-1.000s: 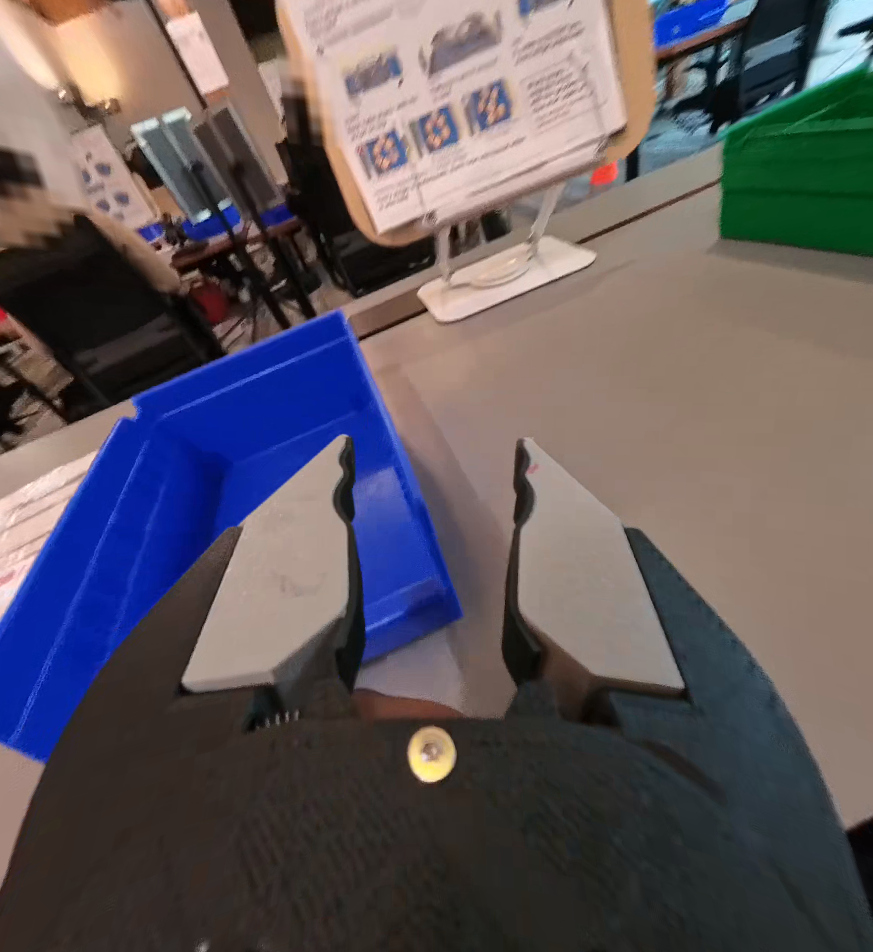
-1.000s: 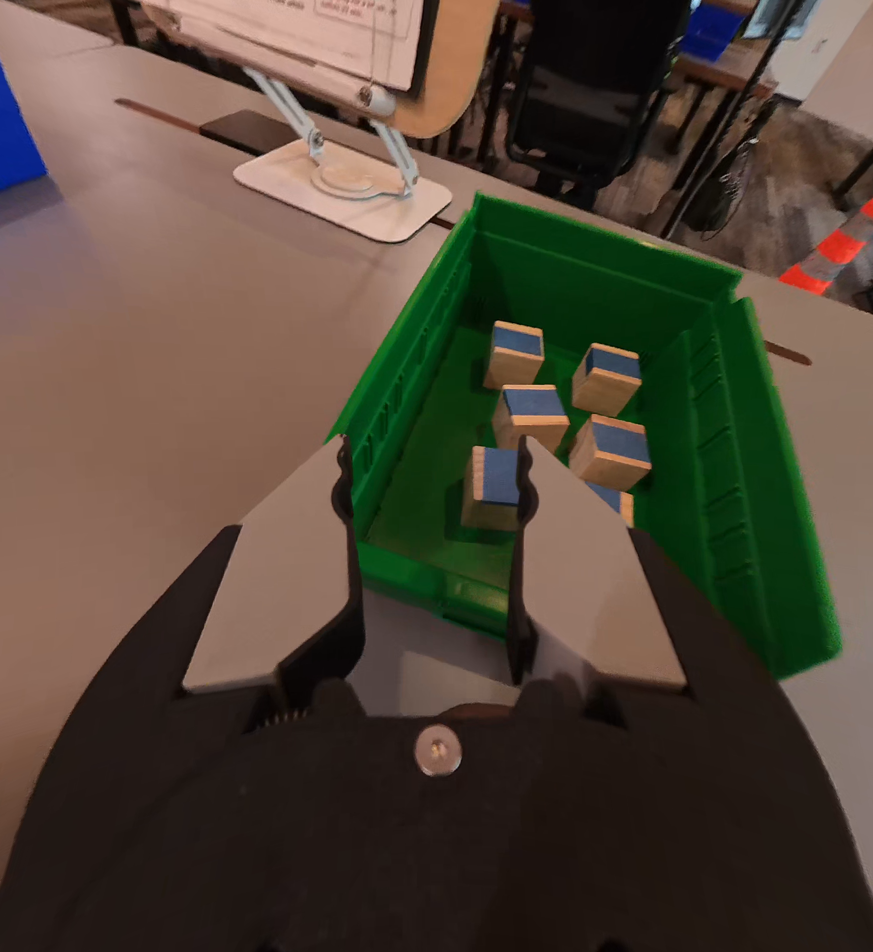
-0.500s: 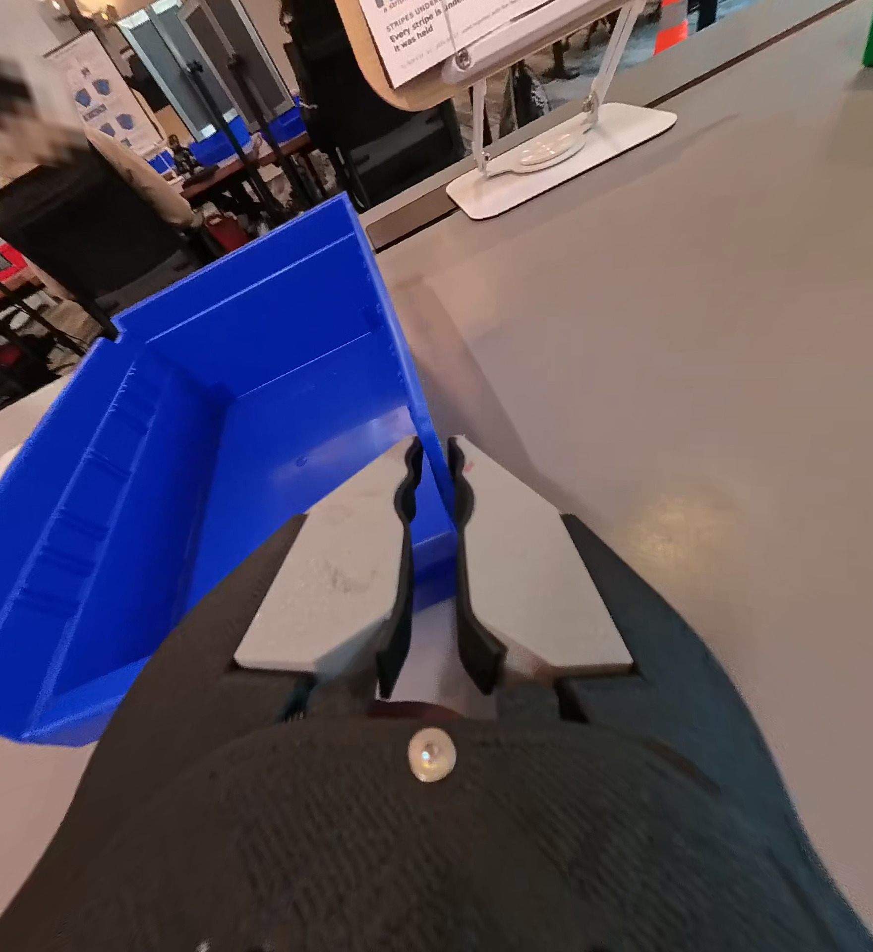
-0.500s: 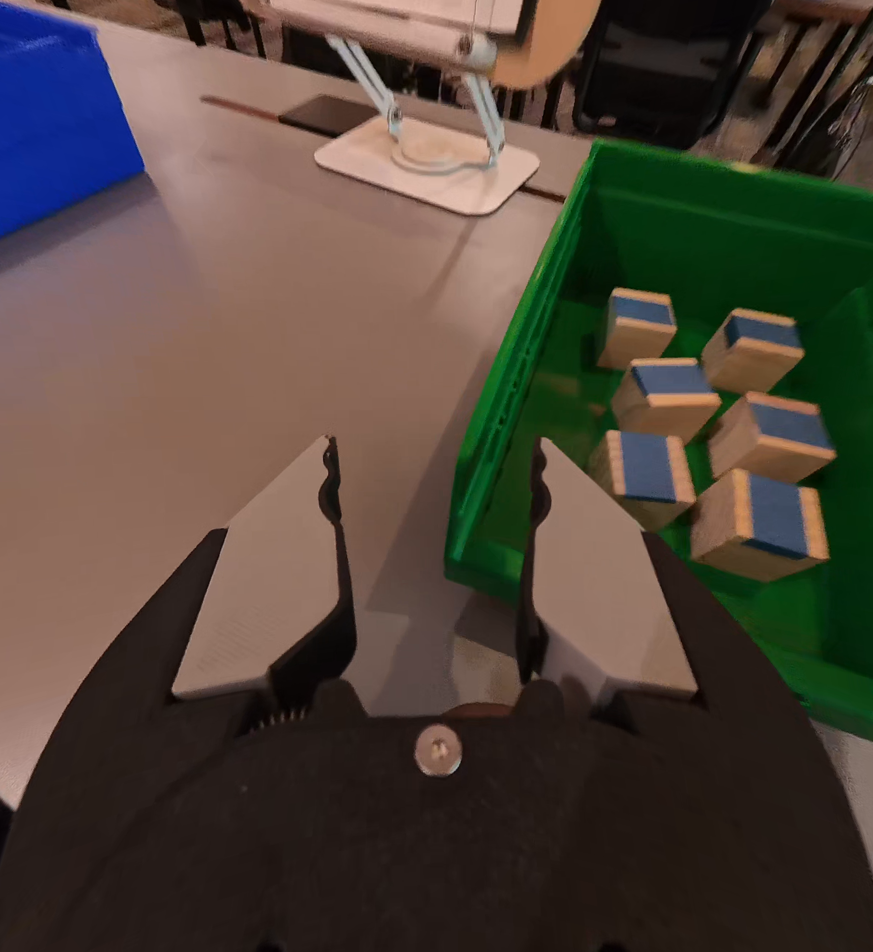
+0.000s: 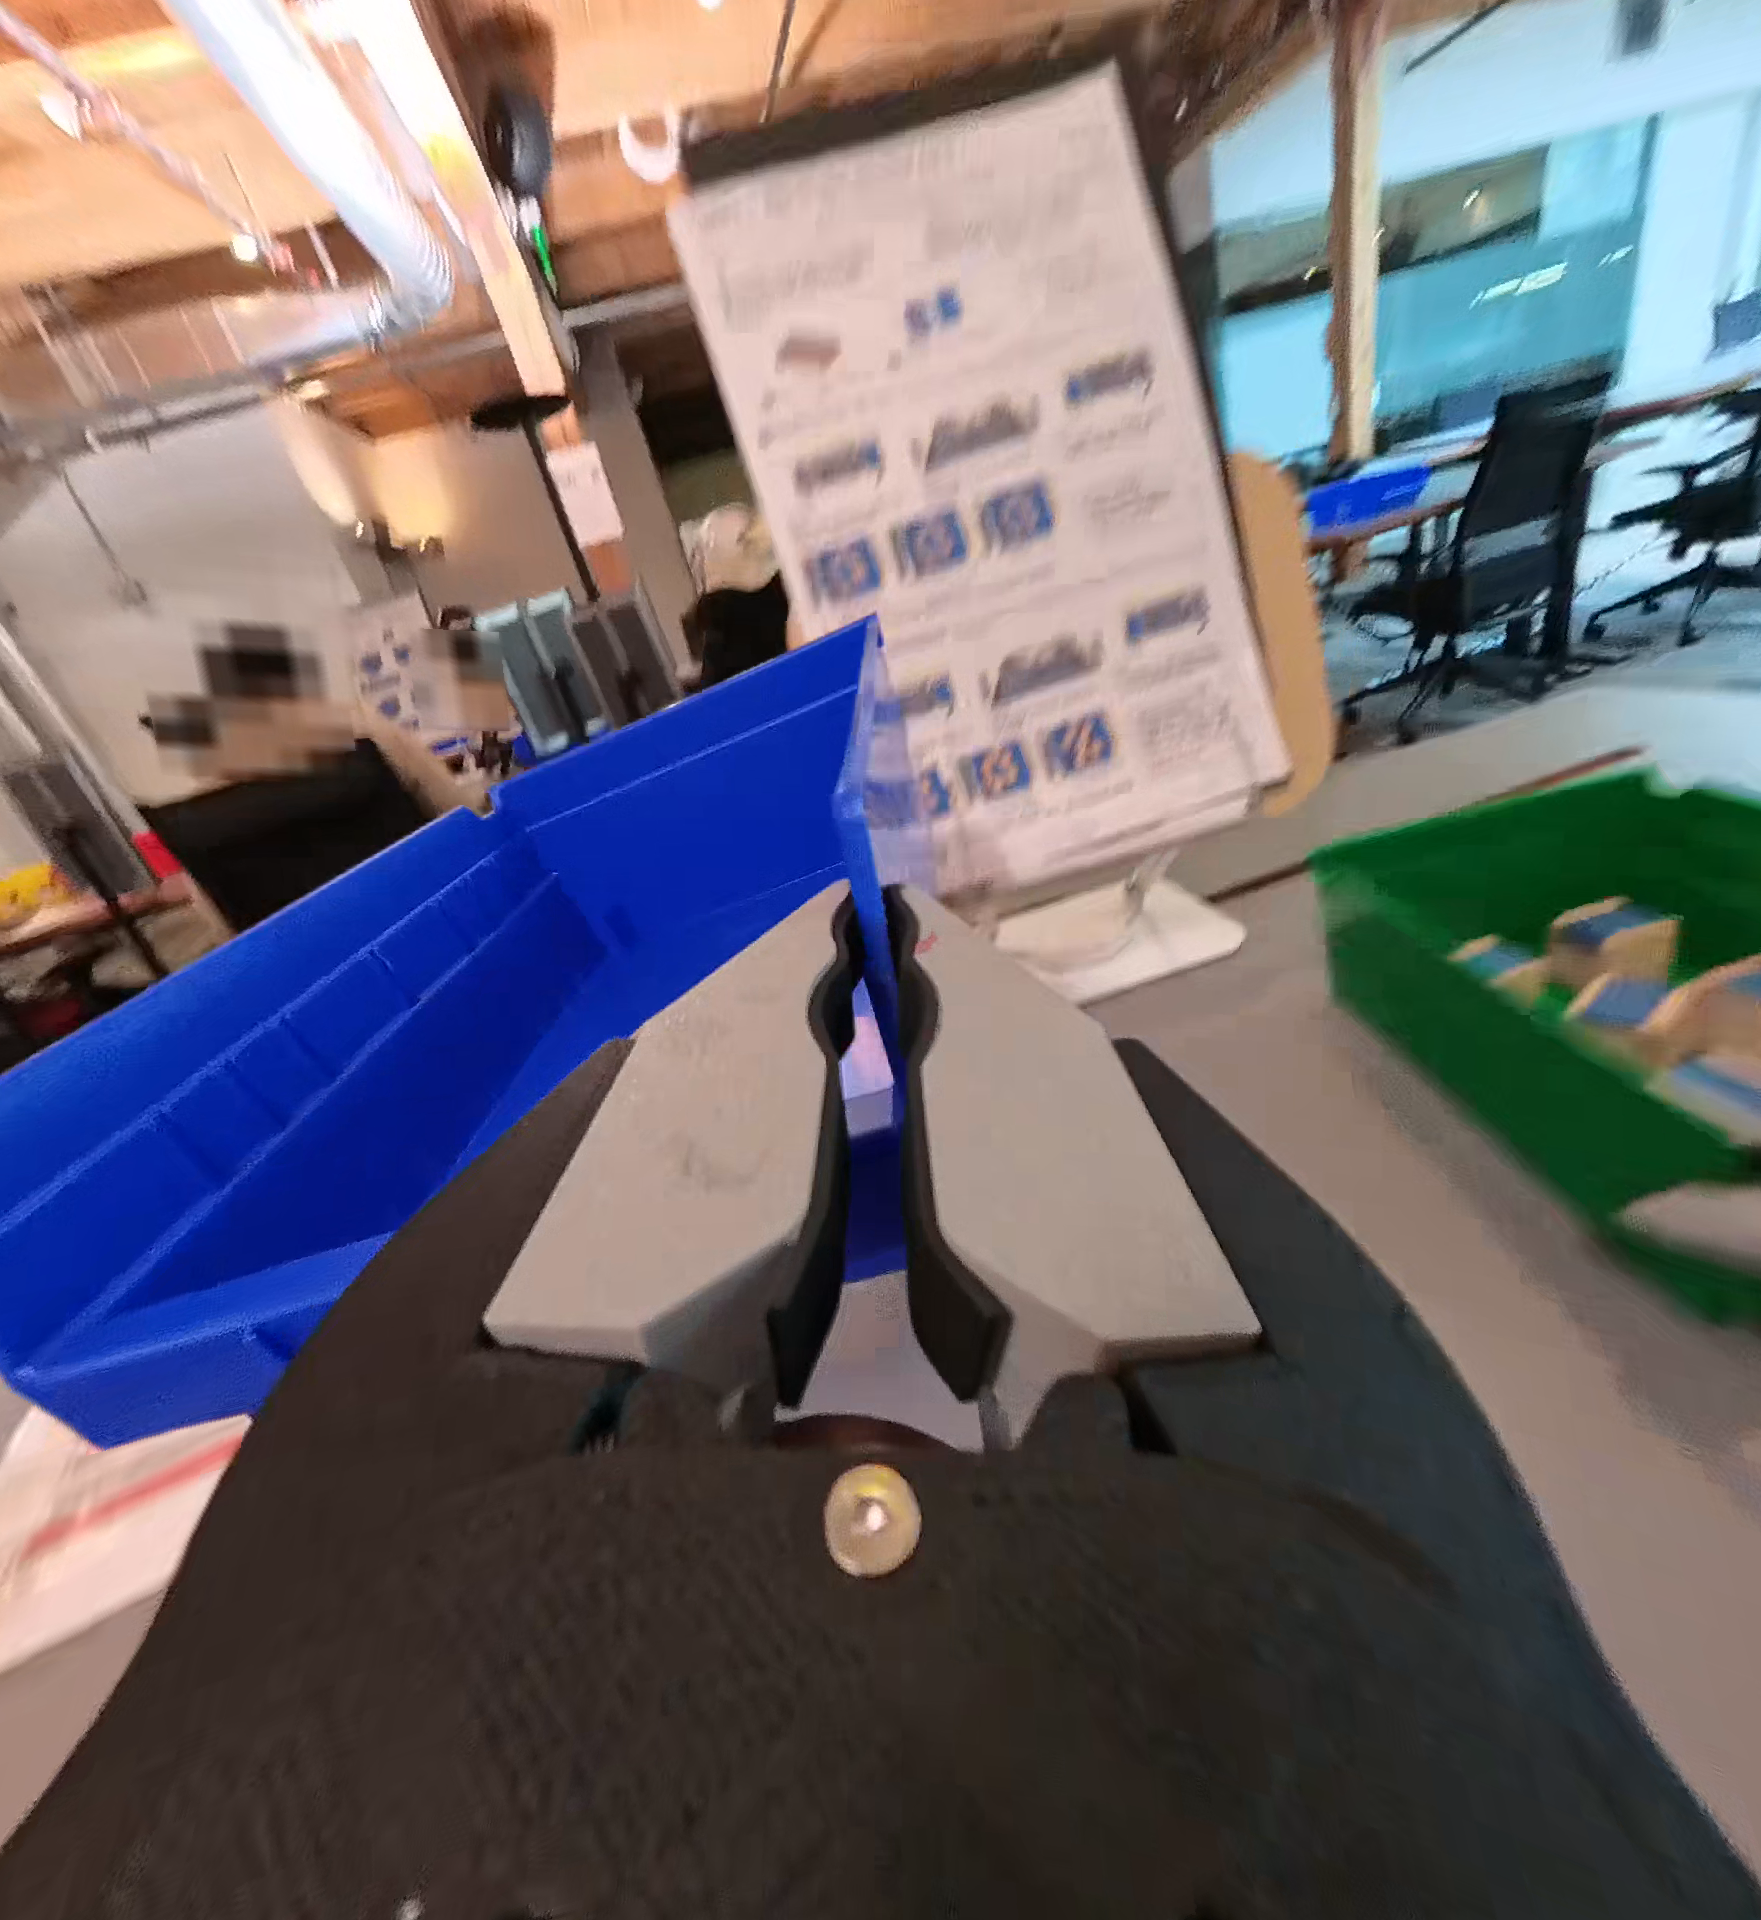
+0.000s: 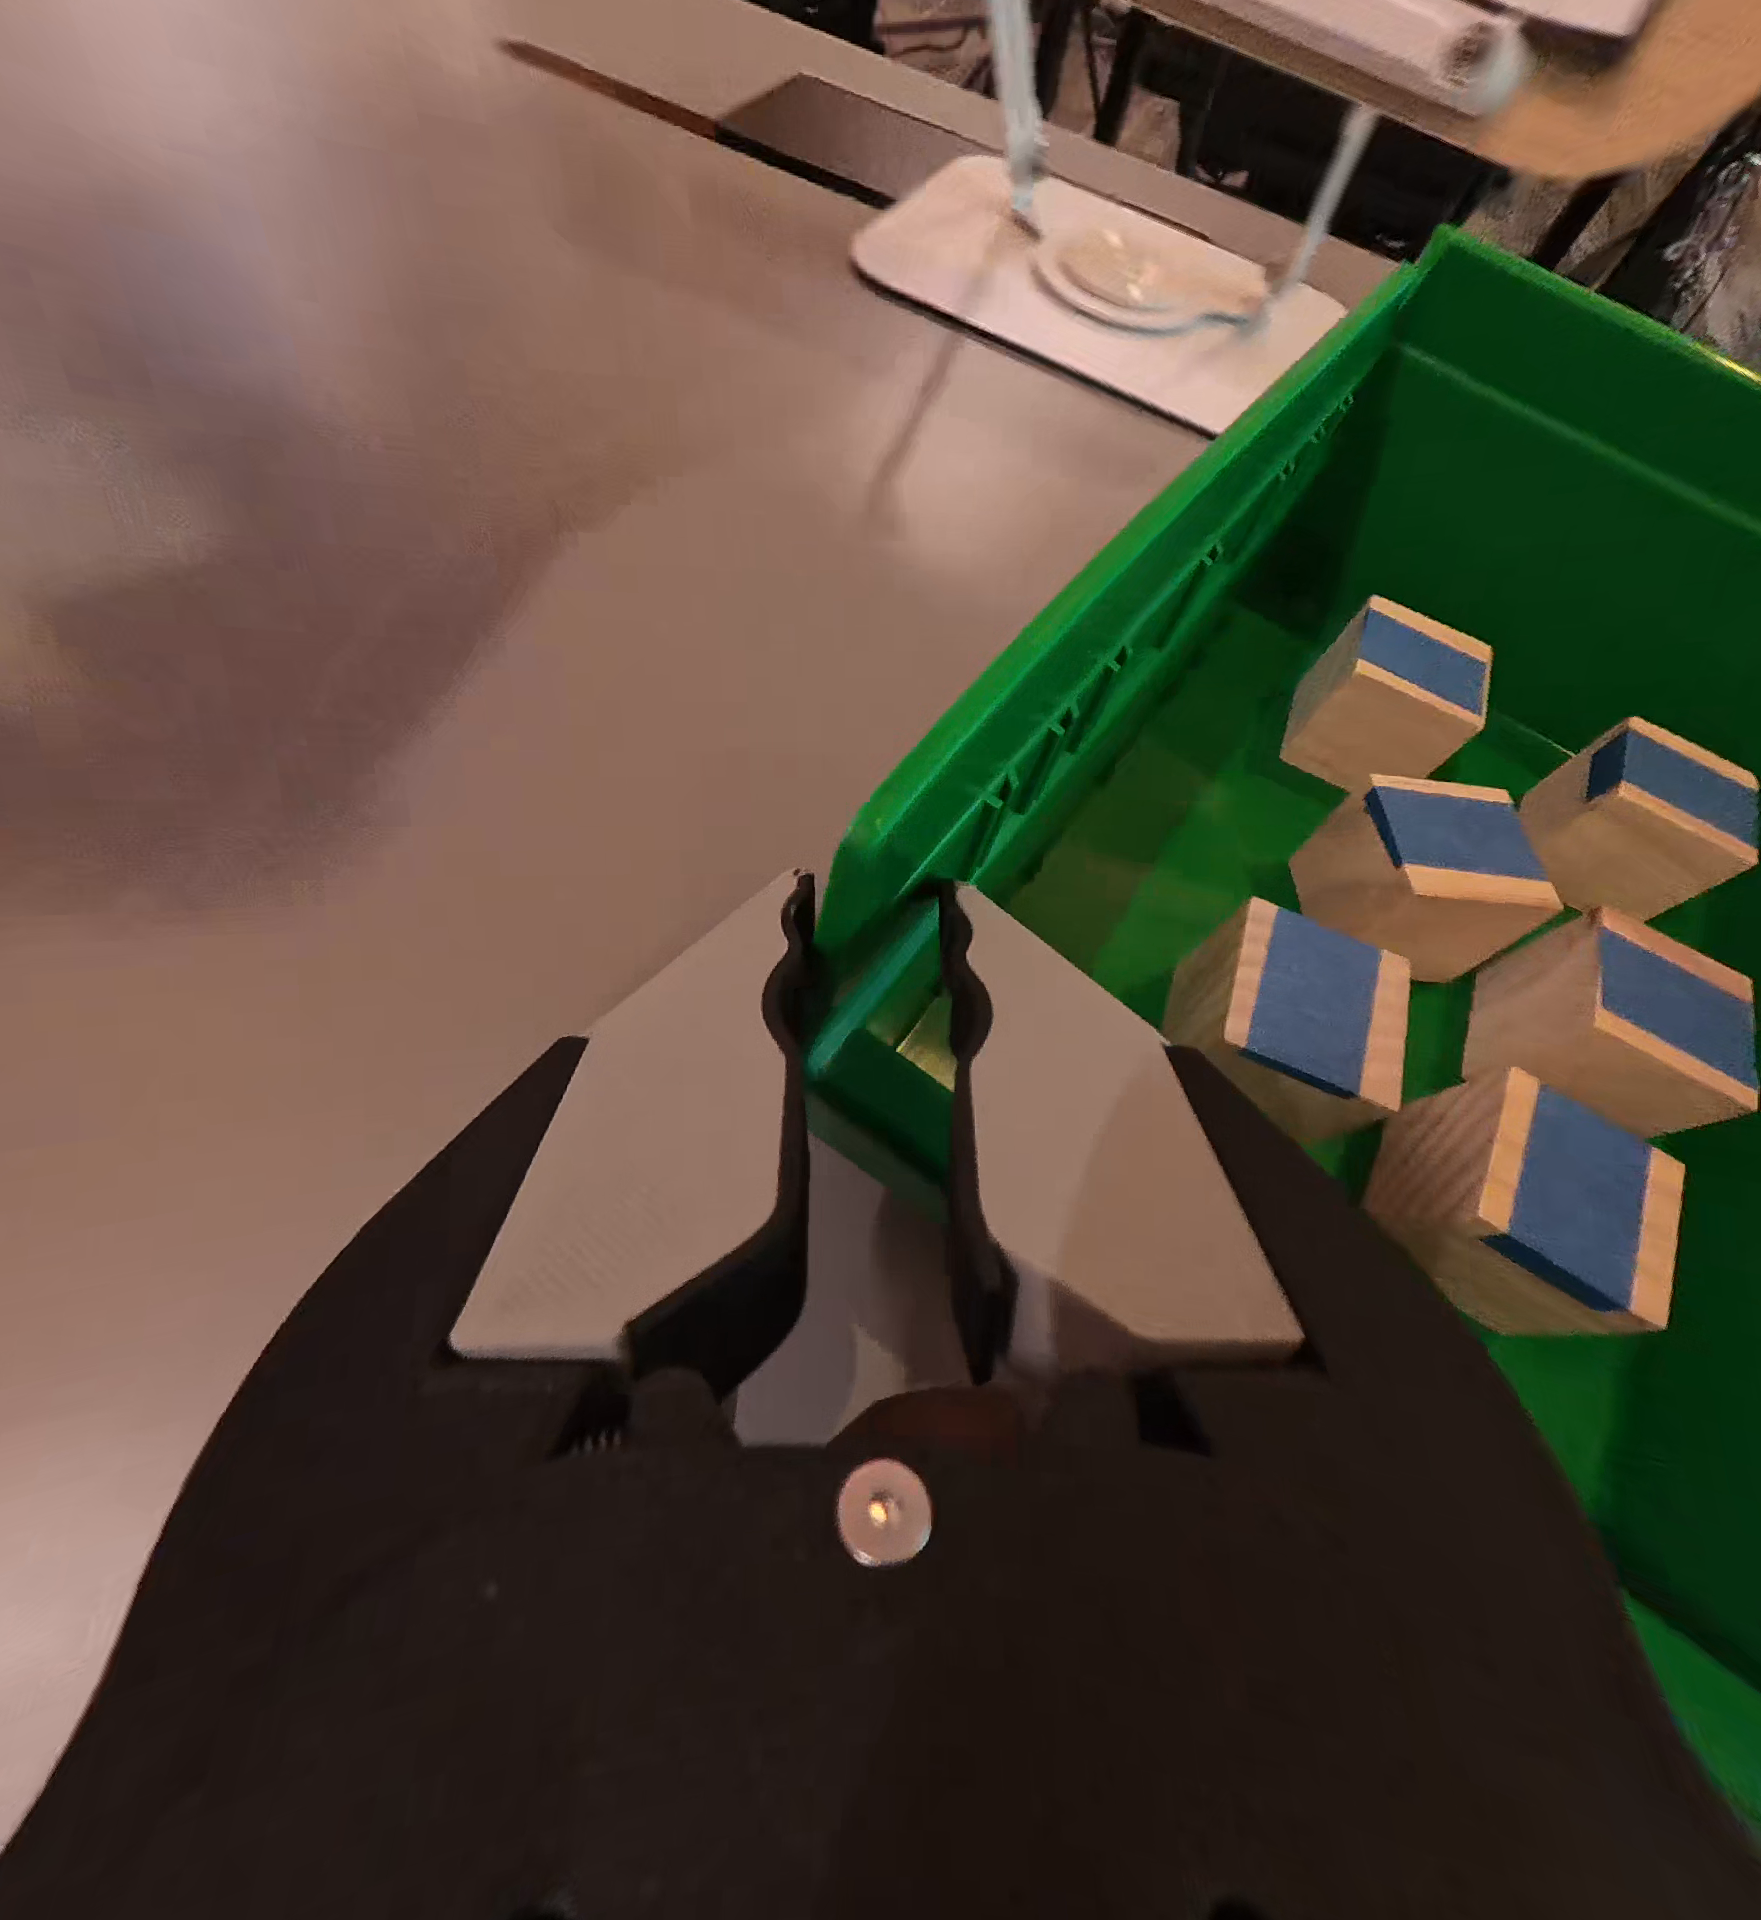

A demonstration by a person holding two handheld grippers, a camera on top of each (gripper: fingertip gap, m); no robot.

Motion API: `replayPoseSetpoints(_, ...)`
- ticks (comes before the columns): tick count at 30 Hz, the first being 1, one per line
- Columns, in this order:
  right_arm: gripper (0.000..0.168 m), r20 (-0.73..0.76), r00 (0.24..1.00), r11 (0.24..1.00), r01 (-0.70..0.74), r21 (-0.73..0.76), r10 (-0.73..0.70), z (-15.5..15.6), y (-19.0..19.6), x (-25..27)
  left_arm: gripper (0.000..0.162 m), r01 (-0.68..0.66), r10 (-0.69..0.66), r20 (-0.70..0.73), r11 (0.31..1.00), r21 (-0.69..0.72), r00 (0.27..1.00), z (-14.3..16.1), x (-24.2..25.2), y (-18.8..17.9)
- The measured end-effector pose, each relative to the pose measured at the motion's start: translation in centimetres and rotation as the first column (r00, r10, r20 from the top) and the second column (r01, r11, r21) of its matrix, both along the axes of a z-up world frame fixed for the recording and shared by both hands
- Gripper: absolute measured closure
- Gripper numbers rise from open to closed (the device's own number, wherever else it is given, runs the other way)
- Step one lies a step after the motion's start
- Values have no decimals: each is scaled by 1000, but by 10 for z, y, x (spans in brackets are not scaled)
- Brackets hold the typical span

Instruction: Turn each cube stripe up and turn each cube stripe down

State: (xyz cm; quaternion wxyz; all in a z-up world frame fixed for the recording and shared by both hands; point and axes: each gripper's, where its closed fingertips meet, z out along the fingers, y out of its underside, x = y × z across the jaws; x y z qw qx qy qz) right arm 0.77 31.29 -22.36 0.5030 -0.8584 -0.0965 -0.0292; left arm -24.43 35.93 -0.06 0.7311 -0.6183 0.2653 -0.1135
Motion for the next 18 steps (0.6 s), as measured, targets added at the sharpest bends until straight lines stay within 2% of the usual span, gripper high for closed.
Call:
replayPoseSetpoints(3,148,10,999,999,-35,16,35,1,14,-71,161,73,-73,6,993,91,997,54,35,-30)
replayPoseSetpoints(5,148,-16,997,997,-75,24,76,1,22,-120,161,129,-128,-15,981,148,992,80,63,-56)
replayPoseSetpoints(9,148,-100,986,991,-131,36,134,1,43,-213,161,240,-232,-59,948,211,971,106,125,-110)
replayPoseSetpoints(11,148,-121,982,989,-145,34,148,2,57,-254,161,293,-281,-85,932,212,956,105,160,-133)
replayPoseSetpoints(13,148,-97,981,986,-162,42,166,2,69,-289,161,340,-319,-126,919,202,939,90,196,-153)
replayPoseSetpoints(17,143,2,977,971,-214,110,215,21,71,-326,161,428,-406,-161,892,142,900,38,256,-173)
replayPoseSetpoints(18,137,9,969,959,-246,142,247,30,67,-330,162,447,-429,-156,888,109,890,24,268,-174)
